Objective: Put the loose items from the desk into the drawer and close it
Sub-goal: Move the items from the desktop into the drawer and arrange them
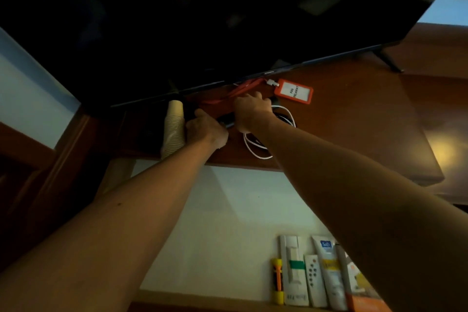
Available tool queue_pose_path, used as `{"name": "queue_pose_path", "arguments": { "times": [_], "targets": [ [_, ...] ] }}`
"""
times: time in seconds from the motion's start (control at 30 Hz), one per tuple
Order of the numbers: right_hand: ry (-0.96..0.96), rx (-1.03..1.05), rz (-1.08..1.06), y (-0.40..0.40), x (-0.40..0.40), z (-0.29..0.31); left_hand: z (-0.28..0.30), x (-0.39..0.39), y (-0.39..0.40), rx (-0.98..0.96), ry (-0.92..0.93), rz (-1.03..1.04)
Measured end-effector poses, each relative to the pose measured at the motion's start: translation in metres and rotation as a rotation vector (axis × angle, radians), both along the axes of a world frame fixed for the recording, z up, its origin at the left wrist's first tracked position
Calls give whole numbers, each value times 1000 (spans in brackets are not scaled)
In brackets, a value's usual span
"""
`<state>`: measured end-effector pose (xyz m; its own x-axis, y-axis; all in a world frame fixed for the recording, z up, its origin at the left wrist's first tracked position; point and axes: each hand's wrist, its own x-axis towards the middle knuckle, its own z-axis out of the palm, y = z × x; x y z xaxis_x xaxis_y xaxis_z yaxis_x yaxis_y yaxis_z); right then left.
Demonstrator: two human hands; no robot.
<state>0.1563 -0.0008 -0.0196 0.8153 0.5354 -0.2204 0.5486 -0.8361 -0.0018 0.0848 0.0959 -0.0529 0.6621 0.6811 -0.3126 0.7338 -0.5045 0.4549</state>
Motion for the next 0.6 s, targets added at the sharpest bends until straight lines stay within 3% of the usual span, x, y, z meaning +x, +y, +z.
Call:
{"name": "queue_pose_path", "arguments": {
  "times": [0.27,0.6],
  "targets": [
    [26,65,-229,19,17,-18,0,4,5,-28,-7,-4],
    [30,-4,-65,31,19,-27,-1,1,4,41,30,-93]
  ]
}}
